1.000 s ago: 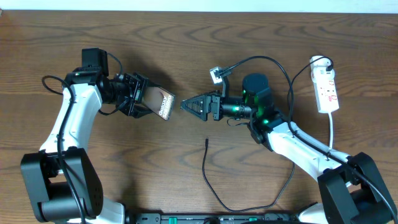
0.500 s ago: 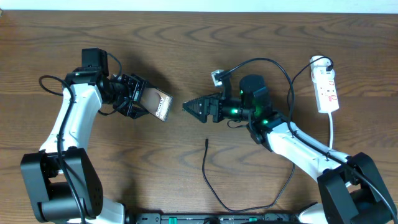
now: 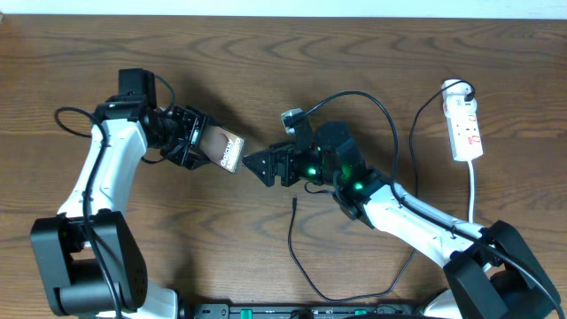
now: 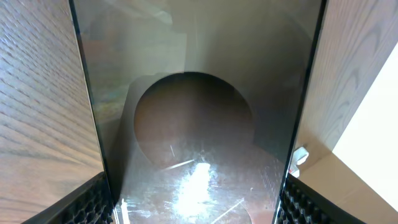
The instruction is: Plug charger to phone and switch on socket
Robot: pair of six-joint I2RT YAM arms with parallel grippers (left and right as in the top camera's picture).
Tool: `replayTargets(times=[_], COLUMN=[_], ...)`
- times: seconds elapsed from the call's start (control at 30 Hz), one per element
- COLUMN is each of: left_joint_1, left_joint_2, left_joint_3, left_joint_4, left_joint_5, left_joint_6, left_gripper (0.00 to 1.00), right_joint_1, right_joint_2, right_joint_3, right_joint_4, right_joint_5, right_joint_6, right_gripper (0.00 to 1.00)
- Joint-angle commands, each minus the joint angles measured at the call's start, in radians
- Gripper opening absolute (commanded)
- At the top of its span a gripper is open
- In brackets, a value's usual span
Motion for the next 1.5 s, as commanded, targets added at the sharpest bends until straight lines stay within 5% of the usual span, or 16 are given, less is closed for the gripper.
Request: replayTargets(times=[0.0,1.27,1.47], left_joint_1=[-0.035,-0.23,-0.265], left_joint_2=[-0.024,-0.024,-0.024], left_joint_3=[0.034,0.034,0.034], left_joint_4=[-0.003,0.002,0.002], left_joint_5=[0.001,0.003,0.003], left_joint_6=[-0.046,-0.245,-0.252], left_gripper=[0.08,0.08,0.07], right_joint_1=[0.019,0.066,0.084], right_joint_2=[0.008,0.008,0.008], right_joint_3=[0.018,0.018,0.018], right_joint_4=[-0.001,-0.054,-0.061], right_joint_5=[0.087,0.246,0.248], right_joint_6=[0.026,0.259,0.259], right_gripper=[0.91,0.8,0.7])
